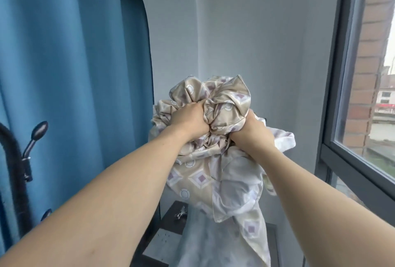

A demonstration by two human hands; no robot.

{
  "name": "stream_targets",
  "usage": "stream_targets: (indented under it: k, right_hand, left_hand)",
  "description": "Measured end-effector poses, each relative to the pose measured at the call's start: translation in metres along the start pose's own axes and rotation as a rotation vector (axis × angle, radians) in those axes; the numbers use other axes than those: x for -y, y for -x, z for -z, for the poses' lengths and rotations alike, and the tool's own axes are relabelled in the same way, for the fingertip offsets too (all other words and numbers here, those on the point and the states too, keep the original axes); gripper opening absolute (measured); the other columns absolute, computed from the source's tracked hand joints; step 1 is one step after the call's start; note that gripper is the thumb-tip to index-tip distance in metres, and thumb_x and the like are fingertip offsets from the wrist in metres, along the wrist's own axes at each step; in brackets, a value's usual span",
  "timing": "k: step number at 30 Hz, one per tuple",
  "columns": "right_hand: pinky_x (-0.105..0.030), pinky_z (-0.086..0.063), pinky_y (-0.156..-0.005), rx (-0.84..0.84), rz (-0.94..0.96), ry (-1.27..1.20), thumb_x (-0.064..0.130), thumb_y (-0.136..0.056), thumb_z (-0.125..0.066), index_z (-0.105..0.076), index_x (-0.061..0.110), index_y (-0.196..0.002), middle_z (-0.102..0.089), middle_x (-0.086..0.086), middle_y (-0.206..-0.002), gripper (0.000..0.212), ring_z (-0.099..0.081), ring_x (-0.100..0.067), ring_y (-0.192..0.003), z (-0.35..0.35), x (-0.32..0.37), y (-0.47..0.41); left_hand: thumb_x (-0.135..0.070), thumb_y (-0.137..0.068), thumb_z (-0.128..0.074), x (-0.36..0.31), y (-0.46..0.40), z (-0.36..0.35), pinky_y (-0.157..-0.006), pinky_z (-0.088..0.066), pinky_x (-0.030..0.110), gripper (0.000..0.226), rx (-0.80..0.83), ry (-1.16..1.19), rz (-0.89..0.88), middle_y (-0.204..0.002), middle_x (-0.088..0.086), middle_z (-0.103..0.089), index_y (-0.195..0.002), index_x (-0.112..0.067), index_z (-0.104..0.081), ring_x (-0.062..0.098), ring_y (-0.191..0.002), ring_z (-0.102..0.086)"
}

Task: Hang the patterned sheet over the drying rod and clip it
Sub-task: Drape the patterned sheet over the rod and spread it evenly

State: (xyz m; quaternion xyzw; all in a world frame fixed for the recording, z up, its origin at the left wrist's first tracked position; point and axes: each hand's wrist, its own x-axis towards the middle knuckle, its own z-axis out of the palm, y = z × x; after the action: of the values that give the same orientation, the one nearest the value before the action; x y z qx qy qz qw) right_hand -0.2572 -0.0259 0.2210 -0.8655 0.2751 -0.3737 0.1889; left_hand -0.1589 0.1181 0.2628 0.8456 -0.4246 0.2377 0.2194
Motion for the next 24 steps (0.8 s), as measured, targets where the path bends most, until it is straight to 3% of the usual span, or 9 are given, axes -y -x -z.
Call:
stream_targets:
  k: [9,14,19,24]
  right_hand:
    - [-0.041,-0.041,-0.078,-0.220,0.122,-0.104,0.044,-0.078,-0.057,-0.040,0.024,-0.114,-0.045,0.004,-0.089,0.045,-0.053,-0.034,-0.106,0.082,0.099,-0.037]
    - [-0.038,-0.036,-0.072,-0.328,0.207,-0.171,0.046,-0.078,-0.056,-0.039,0.024,-0.112,-0.044,0.003,-0.089,0.044,-0.049,-0.031,-0.090,0.118,0.147,-0.048]
    - [-0.039,-0.037,-0.070,-0.385,0.270,-0.271,0.047,-0.081,-0.056,-0.036,0.022,-0.109,-0.047,0.000,-0.088,0.043,-0.046,-0.031,-0.085,0.139,0.195,-0.052]
    - [-0.038,-0.036,-0.067,-0.450,0.349,-0.464,0.045,-0.082,-0.057,-0.032,0.019,-0.102,-0.056,-0.005,-0.093,0.041,-0.049,-0.032,-0.081,0.140,0.243,-0.053]
  left_hand:
    - [-0.020,-0.077,-0.058,-0.015,-0.033,0.137,-0.075,-0.049,0.035,0.050,-0.246,-0.089,-0.074,-0.111,-0.001,-0.065,-0.125,-0.032,-0.050,0.027,-0.103,-0.060]
    - [-0.024,-0.078,-0.058,-0.015,-0.040,0.201,-0.075,-0.050,0.037,0.043,-0.383,-0.122,-0.102,-0.108,-0.003,-0.065,-0.120,-0.032,-0.052,0.026,-0.101,-0.061]
    - [-0.021,-0.078,-0.057,-0.012,-0.042,0.261,-0.077,-0.048,0.038,0.061,-0.521,-0.261,-0.111,-0.123,0.000,-0.060,-0.138,-0.028,-0.044,0.028,-0.110,-0.058]
    - [-0.015,-0.079,-0.057,-0.007,-0.026,0.311,-0.071,-0.040,0.034,0.067,-0.652,-0.421,-0.109,-0.123,0.005,-0.055,-0.142,-0.027,-0.039,0.031,-0.109,-0.057]
